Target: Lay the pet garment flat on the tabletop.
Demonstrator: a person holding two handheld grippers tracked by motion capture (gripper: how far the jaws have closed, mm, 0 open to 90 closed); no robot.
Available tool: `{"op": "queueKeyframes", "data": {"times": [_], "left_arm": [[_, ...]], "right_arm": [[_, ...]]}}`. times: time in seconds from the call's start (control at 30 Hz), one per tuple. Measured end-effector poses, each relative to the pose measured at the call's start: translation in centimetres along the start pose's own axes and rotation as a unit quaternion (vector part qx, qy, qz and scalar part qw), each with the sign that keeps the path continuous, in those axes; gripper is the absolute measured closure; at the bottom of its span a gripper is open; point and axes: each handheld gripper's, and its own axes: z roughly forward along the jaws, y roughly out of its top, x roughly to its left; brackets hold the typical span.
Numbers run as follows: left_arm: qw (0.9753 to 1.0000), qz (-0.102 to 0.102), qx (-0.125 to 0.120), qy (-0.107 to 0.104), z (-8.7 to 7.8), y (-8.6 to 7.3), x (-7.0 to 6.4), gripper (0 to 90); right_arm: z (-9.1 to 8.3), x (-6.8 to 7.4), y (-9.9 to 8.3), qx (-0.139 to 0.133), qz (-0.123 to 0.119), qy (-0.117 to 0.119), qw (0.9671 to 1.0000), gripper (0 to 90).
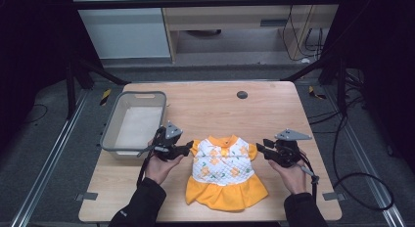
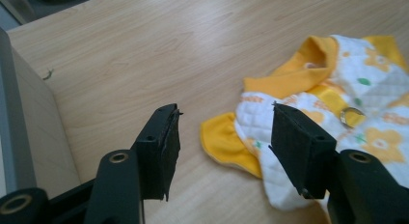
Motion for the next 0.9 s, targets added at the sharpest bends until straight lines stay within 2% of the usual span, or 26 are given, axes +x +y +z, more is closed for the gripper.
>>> {"op": "queueKeyframes", "data": {"times": [0.07, 0.1, 0.13, 0.2, 0.27, 0.3, 0.37, 0.53, 0.57, 0.8, 0.83, 0.87, 0.9], "left_arm": [[1.0, 0.0, 0.002, 0.003, 1.0, 0.2, 0.3, 43.2], [0.9999, -0.006, 0.014, 0.005, 2.2, 0.3, 0.6, 43.2], [0.9999, -0.006, 0.014, 0.005, 2.2, 0.3, 0.6, 43.4], [0.9997, -0.013, 0.021, -0.001, 3.3, 0.2, 0.7, 43.7], [0.9995, -0.007, 0.031, -0.001, 4.1, 0.0, 0.6, 43.7], [0.9993, -0.003, 0.037, -0.004, 4.6, -0.1, 0.6, 43.7], [0.9984, -0.002, 0.056, -0.012, 5.7, -0.6, 0.5, 43.7], [0.9975, -0.003, 0.069, -0.017, 6.4, -1.4, 0.5, 44.8], [0.9967, -0.001, 0.079, -0.018, 6.8, -1.7, 0.6, 45.0], [0.9958, -0.006, 0.089, -0.021, 7.2, -2.5, 0.7, 51.3], [0.9958, -0.013, 0.087, -0.028, 7.2, -2.6, 0.7, 53.3], [0.9958, -0.013, 0.087, -0.028, 7.2, -2.6, 0.7, 56.1], [0.9956, -0.019, 0.085, -0.034, 7.2, -2.7, 0.6, 59.0]], "right_arm": [[0.5, -0.1, 0.1, 0.005, 0.002, -0.001, 1.0, 61.9], [1.5, -0.4, 0.1, 0.014, -0.006, -0.011, 0.9998, 60.9], [1.5, -0.4, 0.1, 0.014, -0.006, -0.011, 0.9998, 60.9], [2.6, -0.7, -0.1, 0.025, -0.004, -0.015, 0.9996, 60.1], [3.9, -0.8, -0.4, 0.04, 0.0, -0.017, 0.9991, 59.0], [3.9, -0.8, -0.4, 0.04, 0.0, -0.017, 0.9991, 59.0], [5.0, -0.8, -0.9, 0.053, -0.007, -0.015, 0.9984, 58.6], [5.8, -0.7, -1.4, 0.07, -0.008, -0.018, 0.9973, 59.0], [6.2, -0.8, -1.7, 0.078, -0.008, -0.02, 0.9967, 61.5], [6.6, -0.8, -2.2, 0.094, -0.014, -0.02, 0.9953, 67.3], [6.6, -0.7, -2.2, 0.093, -0.015, -0.022, 0.9953, 73.3], [6.6, -0.7, -2.2, 0.093, -0.015, -0.022, 0.9953, 73.3], [6.6, -0.5, -2.2, 0.095, -0.014, -0.021, 0.9952, 78.6]]}}
